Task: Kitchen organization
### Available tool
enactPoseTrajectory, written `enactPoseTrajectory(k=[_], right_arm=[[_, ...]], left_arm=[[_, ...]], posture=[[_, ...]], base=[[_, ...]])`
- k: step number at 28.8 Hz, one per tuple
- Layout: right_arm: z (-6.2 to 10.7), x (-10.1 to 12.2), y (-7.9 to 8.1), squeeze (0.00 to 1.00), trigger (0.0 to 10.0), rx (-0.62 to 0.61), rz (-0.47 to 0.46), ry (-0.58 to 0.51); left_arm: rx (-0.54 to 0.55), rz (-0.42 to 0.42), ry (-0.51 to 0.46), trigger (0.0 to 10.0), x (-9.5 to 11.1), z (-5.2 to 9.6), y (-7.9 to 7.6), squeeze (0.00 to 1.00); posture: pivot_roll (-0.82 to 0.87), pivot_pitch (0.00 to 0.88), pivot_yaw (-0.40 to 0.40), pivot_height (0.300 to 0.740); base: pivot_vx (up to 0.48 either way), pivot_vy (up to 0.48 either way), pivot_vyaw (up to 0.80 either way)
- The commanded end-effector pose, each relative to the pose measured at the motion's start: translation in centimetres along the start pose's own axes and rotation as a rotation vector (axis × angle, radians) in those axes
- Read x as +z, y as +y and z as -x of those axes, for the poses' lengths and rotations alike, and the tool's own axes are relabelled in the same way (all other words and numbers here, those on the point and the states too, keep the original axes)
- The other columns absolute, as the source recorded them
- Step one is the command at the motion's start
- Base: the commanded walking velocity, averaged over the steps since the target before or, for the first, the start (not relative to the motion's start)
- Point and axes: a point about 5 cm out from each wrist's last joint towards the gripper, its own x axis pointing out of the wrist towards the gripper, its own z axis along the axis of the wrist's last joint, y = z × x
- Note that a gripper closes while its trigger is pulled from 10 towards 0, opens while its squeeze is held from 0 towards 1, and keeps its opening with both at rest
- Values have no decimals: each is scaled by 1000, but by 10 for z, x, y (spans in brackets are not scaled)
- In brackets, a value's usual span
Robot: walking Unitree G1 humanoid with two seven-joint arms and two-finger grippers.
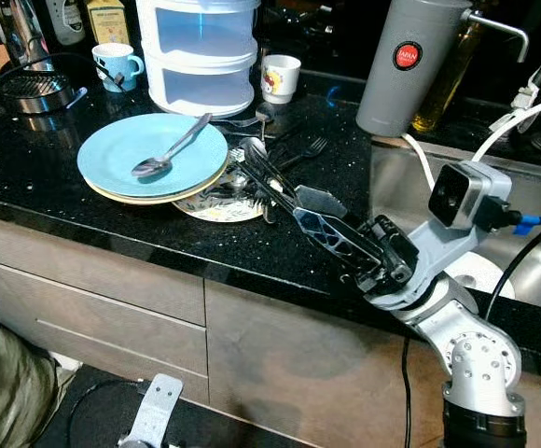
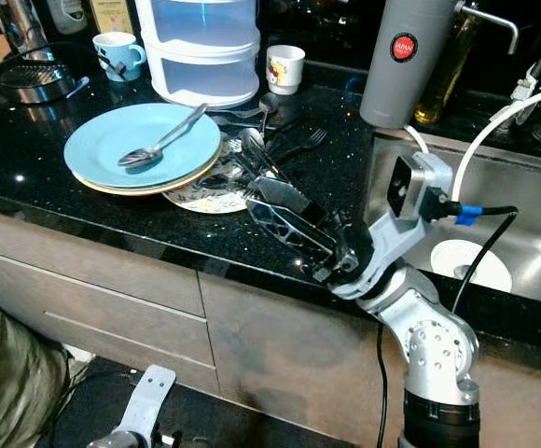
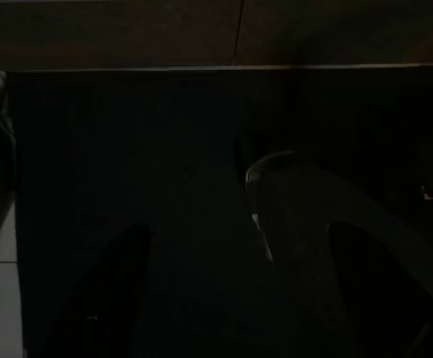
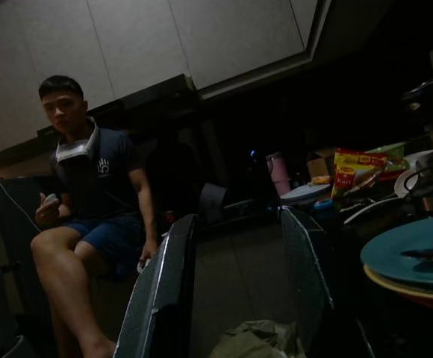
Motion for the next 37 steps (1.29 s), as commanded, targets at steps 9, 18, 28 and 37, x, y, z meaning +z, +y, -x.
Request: enactPoseTrajectory(k=[9,18,28,37], right_arm=[[6,-10,-22,0,10000,-194,45,103],[6,-11,-29,0,10000,-247,39,106],[5,-15,-30,0,10000,-260,65,150],[4,-17,-30,0,10000,-255,75,160]], left_arm=[[-5,-17,20,10000,-2,0,0,0],[-11,-14,24,10000,-5,0,-3,0],[-15,-13,24,10000,-6,0,-5,0],[-18,-11,28,10000,-7,0,-6,0]], posture=[[59,34,-38,740],[57,35,-42,740],[54,34,-47,740],[55,33,-50,740]], base=[[-210,0,0],[0,0,0],[-170,0,-542],[-148,0,-199]])
